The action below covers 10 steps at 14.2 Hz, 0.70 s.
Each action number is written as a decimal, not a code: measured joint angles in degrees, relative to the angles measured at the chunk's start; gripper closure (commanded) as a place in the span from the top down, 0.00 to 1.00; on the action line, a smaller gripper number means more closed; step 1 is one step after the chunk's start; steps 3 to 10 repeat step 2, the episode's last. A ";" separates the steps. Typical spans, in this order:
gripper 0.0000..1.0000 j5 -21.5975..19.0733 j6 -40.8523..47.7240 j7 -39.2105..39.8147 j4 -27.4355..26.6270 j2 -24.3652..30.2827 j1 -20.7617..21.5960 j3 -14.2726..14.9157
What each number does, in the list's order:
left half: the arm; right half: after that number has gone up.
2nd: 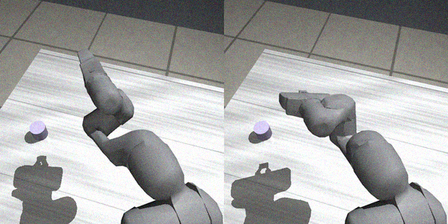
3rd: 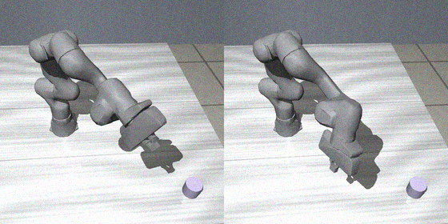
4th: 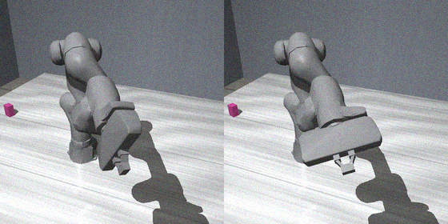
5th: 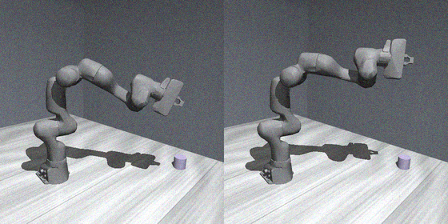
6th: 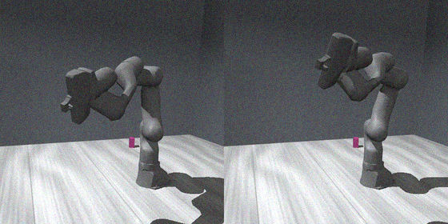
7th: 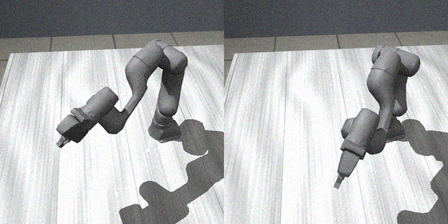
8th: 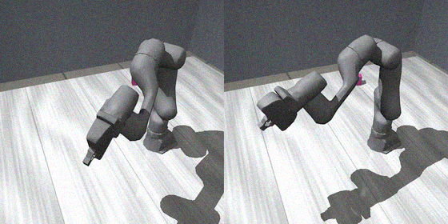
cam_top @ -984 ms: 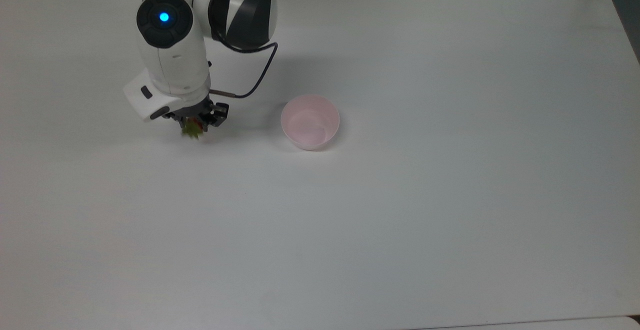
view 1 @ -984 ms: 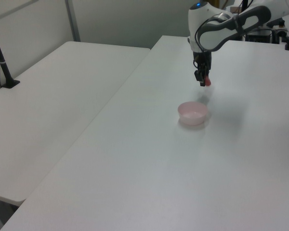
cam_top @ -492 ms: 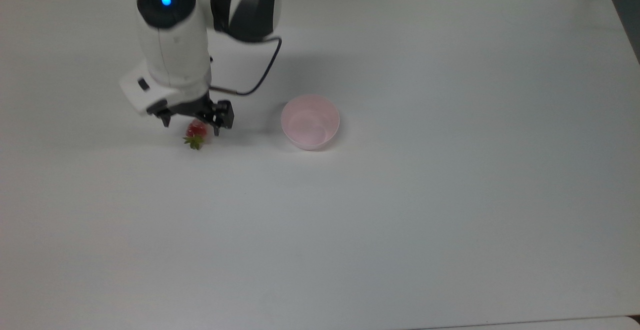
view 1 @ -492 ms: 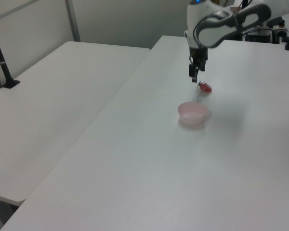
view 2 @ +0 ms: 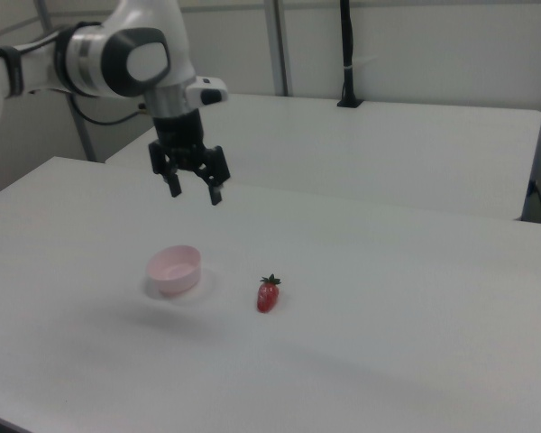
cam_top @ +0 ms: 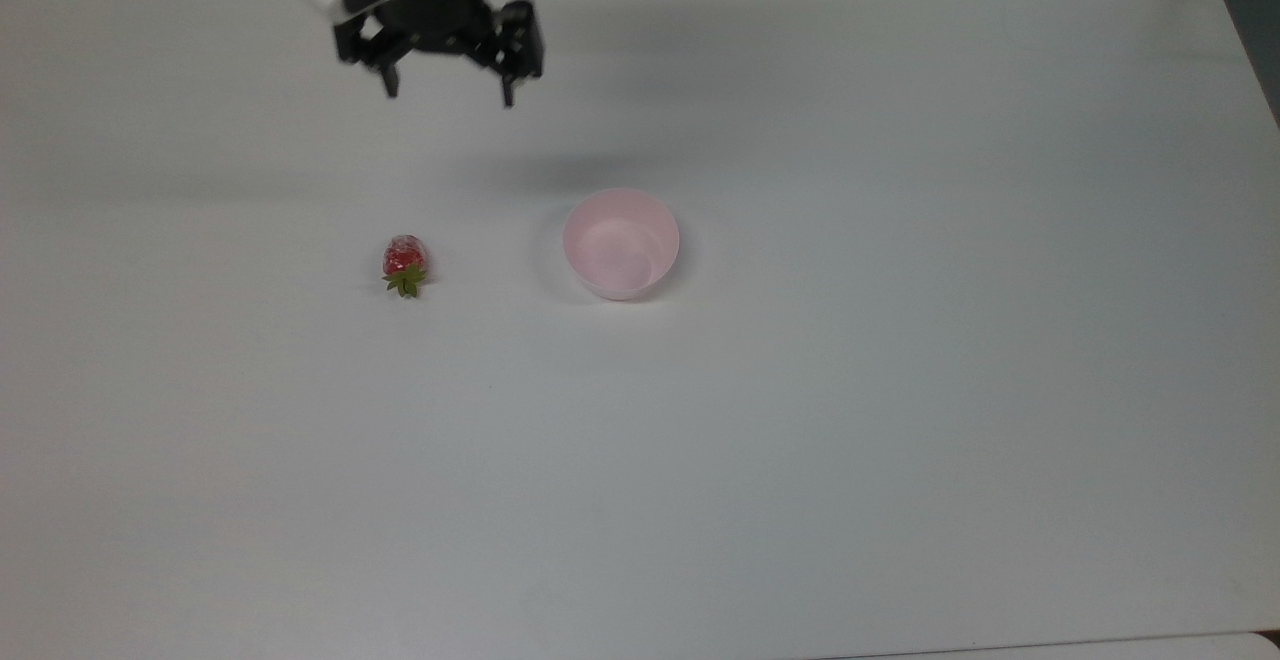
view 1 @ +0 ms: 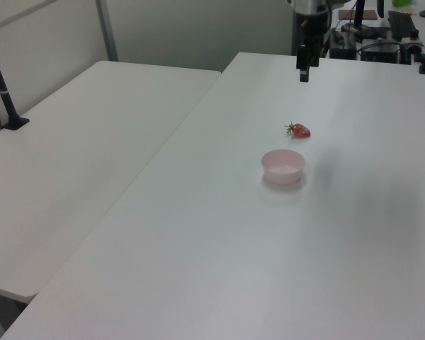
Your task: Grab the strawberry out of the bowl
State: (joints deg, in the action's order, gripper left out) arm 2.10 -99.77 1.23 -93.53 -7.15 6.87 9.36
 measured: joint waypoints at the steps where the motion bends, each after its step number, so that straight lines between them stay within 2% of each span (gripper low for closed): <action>1: 1.00 0.00 0.59 -0.23 -0.32 1.02 0.08 -0.81; 10: 1.00 -0.04 0.60 -0.27 -0.55 1.39 0.11 -1.08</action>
